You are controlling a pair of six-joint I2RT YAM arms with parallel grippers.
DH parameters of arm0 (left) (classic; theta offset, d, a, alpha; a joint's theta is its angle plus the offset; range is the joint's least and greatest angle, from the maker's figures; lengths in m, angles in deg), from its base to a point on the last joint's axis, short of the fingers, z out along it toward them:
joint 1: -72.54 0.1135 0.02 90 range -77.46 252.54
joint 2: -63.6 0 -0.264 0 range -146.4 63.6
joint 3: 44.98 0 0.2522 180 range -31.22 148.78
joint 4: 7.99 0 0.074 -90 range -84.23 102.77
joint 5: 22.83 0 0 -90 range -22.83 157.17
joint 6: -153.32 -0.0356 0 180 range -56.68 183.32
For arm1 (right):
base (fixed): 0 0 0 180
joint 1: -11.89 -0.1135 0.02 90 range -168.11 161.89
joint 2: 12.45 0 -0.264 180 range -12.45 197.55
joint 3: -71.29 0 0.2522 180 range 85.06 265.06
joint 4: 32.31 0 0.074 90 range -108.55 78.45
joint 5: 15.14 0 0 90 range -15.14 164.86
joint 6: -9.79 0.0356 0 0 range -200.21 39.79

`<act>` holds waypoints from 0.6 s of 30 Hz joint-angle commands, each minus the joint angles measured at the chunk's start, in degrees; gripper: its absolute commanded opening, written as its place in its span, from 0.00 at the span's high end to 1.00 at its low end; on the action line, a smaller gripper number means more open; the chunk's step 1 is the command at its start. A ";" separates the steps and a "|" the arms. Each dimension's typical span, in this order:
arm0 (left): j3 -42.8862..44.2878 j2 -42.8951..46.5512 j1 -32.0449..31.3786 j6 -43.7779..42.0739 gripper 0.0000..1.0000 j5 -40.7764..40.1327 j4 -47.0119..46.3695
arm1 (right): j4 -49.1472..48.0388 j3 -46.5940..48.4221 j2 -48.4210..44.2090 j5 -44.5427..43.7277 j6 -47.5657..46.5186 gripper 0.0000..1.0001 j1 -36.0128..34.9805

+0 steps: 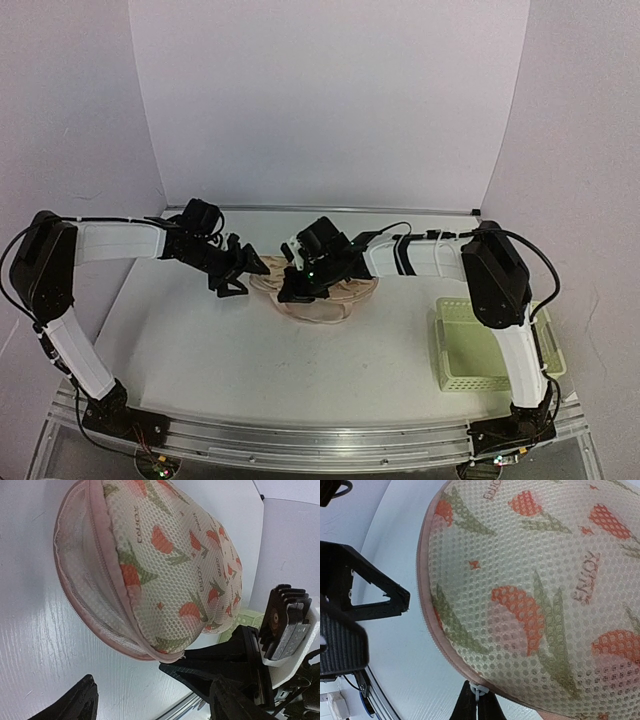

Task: Unzip the laundry bag and remove the bra
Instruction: Adjust the laundry bag at the center of the board, then hold the laundry bag at the center of the board.

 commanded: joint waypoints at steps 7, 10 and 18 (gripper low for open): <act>-4.42 -3.70 -0.07 12.18 0.22 3.54 -16.41 | -1.15 -0.43 -3.14 -0.23 -0.91 1.00 -0.22; -4.49 -5.56 -0.02 13.70 0.22 3.74 -18.20 | -1.21 -1.02 -3.68 -0.27 -1.09 1.00 -0.22; -3.98 -8.88 -0.11 15.42 0.27 3.93 -21.31 | -1.47 -1.96 -4.84 -0.37 -1.11 1.00 -0.22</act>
